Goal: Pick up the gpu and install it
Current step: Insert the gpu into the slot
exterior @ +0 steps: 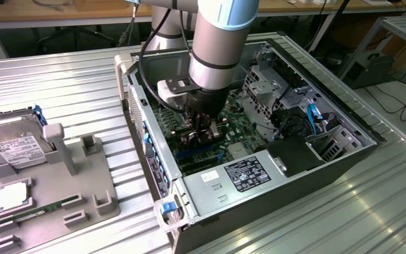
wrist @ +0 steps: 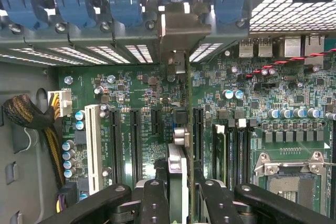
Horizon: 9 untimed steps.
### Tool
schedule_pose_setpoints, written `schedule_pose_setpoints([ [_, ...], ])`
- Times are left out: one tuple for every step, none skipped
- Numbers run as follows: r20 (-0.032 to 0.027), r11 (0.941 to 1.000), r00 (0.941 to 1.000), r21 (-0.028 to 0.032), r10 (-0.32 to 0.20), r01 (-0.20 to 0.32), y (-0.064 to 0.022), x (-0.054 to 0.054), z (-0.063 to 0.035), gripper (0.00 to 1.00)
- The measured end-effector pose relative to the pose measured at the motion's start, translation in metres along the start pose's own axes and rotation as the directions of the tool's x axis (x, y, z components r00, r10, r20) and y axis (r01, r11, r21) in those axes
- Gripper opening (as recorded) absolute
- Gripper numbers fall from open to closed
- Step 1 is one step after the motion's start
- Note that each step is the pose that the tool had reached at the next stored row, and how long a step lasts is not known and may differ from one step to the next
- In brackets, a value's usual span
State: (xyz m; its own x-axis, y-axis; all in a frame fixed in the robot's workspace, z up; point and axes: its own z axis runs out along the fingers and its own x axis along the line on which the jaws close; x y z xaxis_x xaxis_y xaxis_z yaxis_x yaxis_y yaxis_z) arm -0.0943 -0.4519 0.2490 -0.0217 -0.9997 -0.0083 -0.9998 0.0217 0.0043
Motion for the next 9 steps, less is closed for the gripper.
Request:
schedule_pose_setpoints([
  [0.0002, 1.0000, 1.0000, 0.0000, 0.000, 0.000, 0.0001, 0.0000, 0.0002, 0.28],
  [0.0002, 1.0000, 1.0000, 0.0001, 0.000, 0.000, 0.0001, 0.0000, 0.0005, 0.28],
  [0.0002, 1.0000, 1.0000, -0.0001, -0.001, 0.001, 0.0001, 0.0000, 0.0009, 0.28],
  [-0.0001, 1.0000, 1.0000, -0.0003, -0.001, 0.001, 0.0001, 0.0000, 0.0014, 0.28],
  [-0.0002, 1.0000, 1.0000, -0.0005, -0.001, 0.001, 0.0001, 0.0000, 0.0018, 0.28],
  [-0.0003, 1.0000, 1.0000, -0.0007, -0.002, 0.002, 0.0002, 0.0001, 0.0022, 0.28],
  [-0.0004, 1.0000, 1.0000, -0.0009, -0.002, 0.002, 0.0002, 0.0001, 0.0025, 0.28],
  [-0.0004, 1.0000, 1.0000, -0.0013, -0.002, 0.002, 0.0001, 0.0001, 0.0027, 0.28],
  [-0.0002, 1.0000, 1.0000, -0.0017, -0.003, 0.003, 0.0001, 0.0000, 0.0028, 0.28],
])
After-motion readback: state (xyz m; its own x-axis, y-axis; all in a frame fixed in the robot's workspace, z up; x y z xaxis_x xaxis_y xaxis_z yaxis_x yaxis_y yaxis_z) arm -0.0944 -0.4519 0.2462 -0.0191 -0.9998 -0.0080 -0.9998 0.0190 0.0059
